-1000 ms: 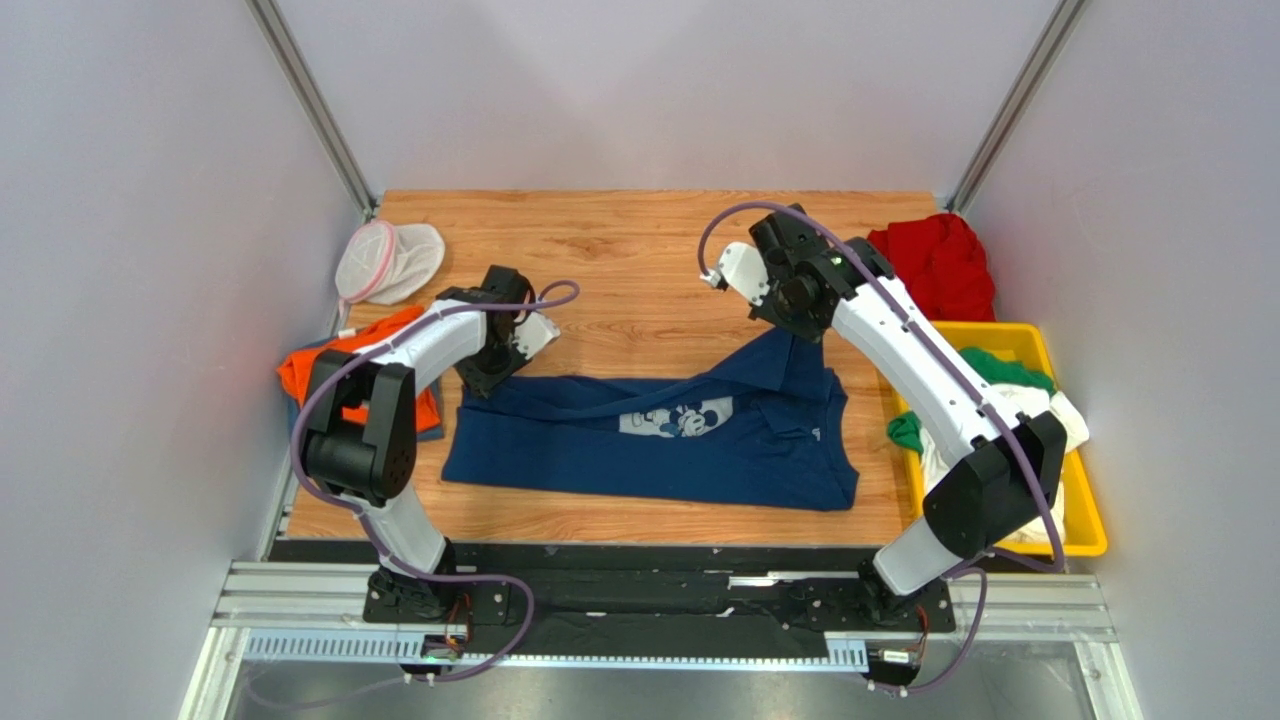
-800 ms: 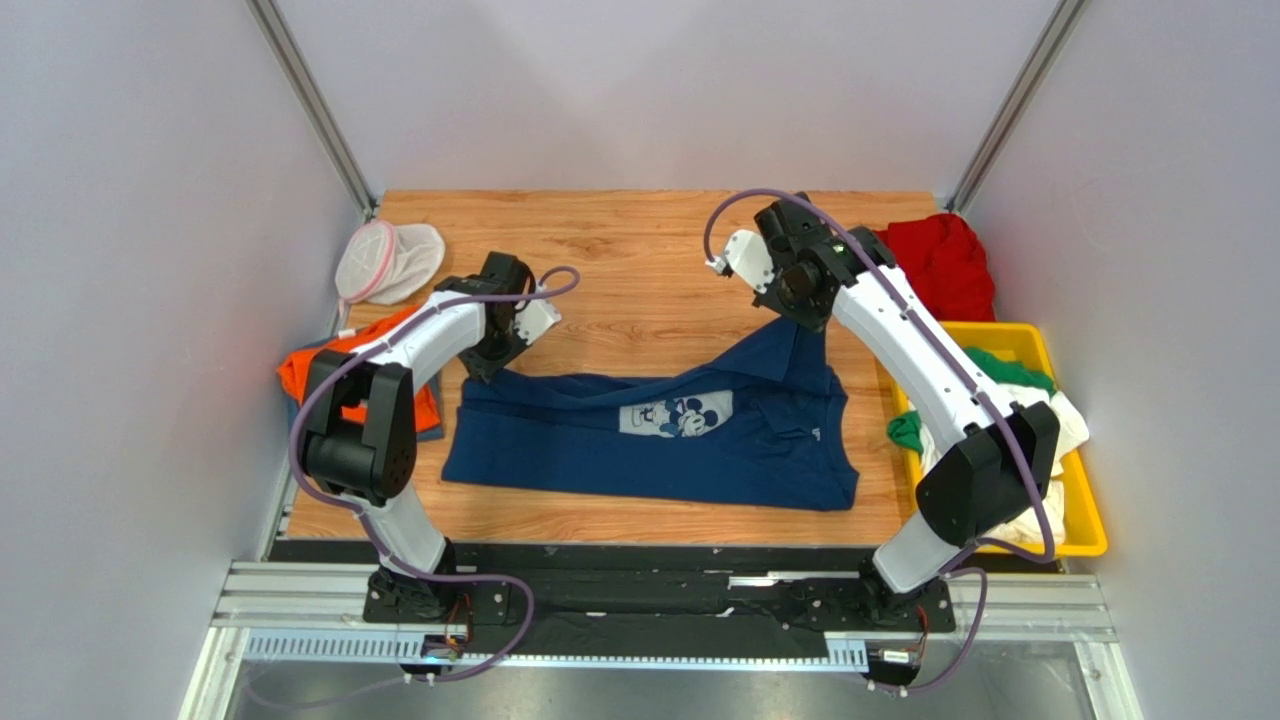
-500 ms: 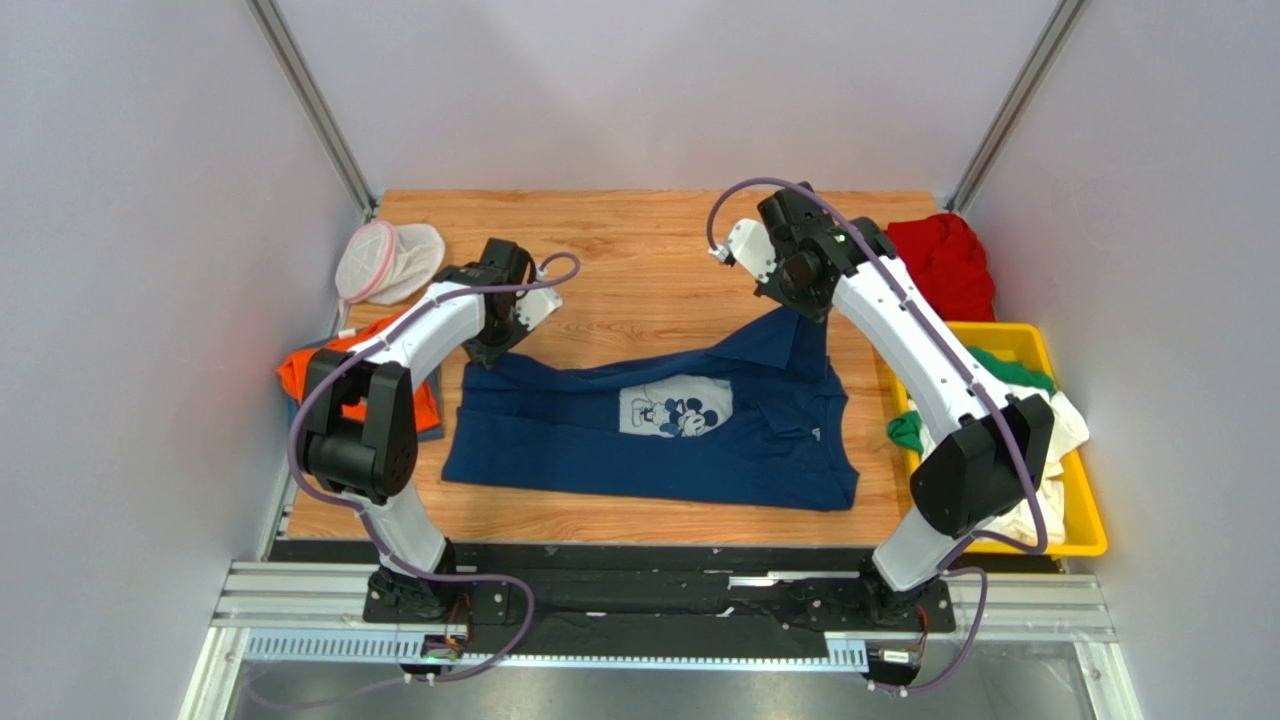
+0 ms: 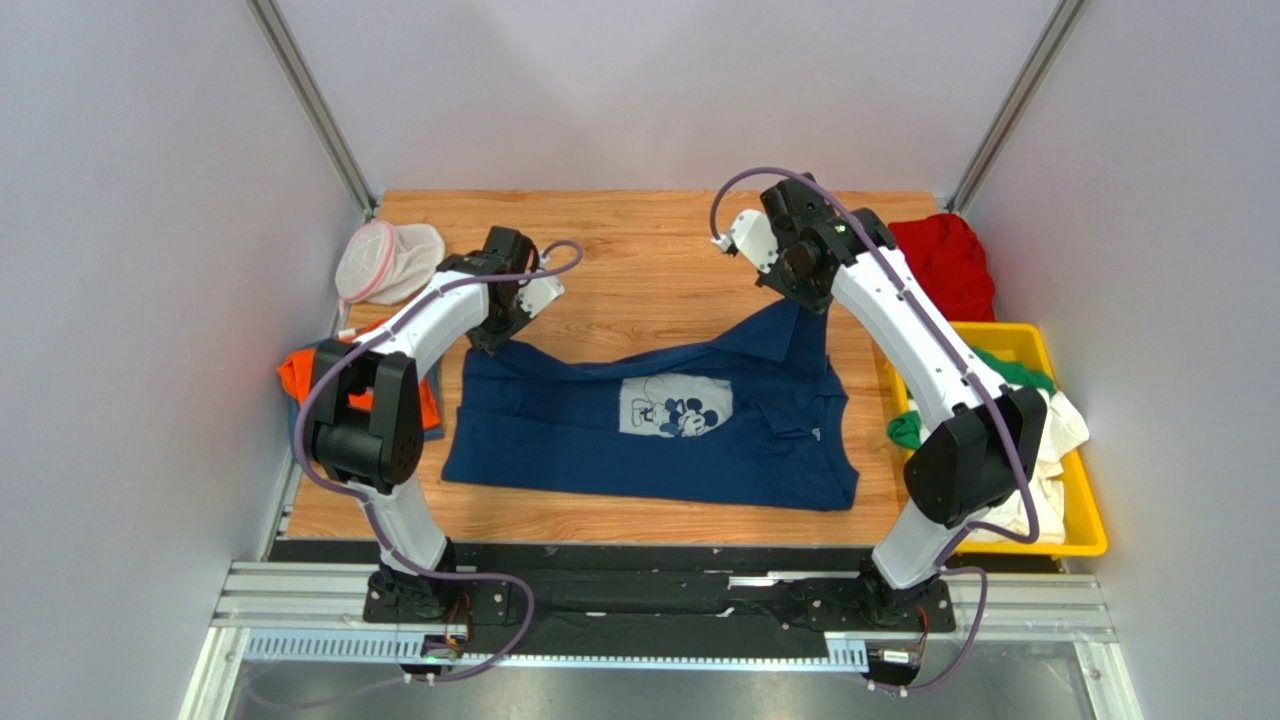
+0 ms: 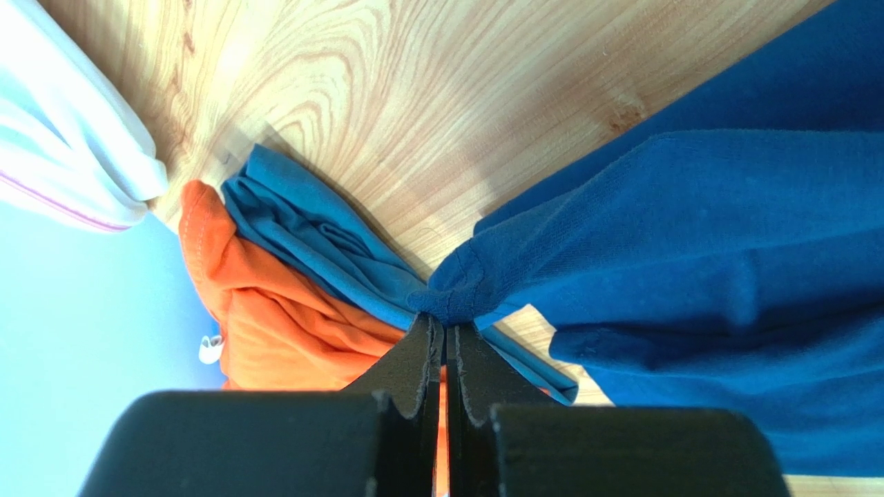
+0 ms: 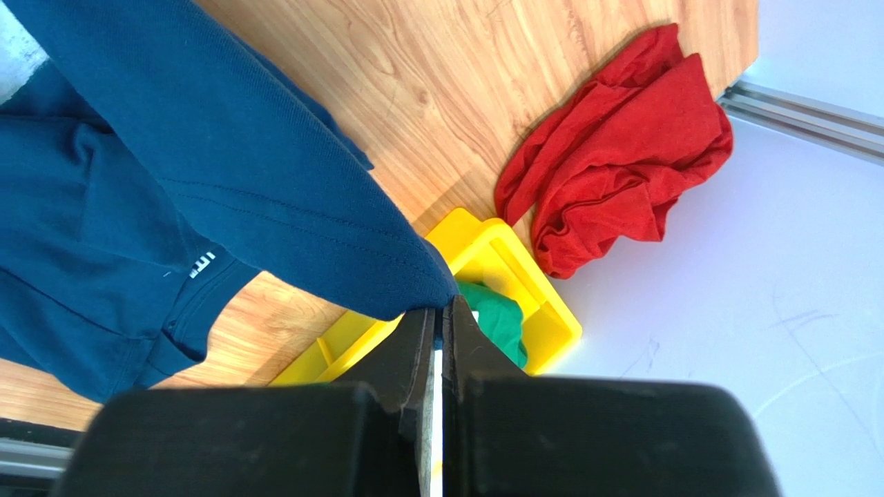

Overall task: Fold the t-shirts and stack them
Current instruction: Fold the tshirt

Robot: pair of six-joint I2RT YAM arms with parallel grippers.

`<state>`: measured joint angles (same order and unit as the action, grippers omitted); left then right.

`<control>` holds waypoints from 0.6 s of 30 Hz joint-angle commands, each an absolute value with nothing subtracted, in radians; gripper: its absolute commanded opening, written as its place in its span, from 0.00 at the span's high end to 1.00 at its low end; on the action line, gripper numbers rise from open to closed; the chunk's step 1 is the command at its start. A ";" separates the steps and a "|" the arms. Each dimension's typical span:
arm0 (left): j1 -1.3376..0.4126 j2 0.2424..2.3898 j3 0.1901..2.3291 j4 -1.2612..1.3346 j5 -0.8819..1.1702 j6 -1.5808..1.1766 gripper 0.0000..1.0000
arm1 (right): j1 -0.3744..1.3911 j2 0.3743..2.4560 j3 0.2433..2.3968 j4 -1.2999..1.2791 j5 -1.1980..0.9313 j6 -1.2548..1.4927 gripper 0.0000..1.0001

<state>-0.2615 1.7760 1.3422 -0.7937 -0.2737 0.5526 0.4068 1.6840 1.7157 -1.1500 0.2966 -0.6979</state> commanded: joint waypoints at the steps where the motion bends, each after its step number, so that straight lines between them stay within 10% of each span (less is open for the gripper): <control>1: -0.262 1.764 1.336 -0.790 -0.282 0.565 1.00 | 0.405 1.651 1.681 -1.149 0.290 -0.676 1.00; 18: -0.262 1.721 1.256 -0.775 -0.302 0.592 1.00 | 0.449 1.505 1.539 -1.258 0.219 -0.624 1.00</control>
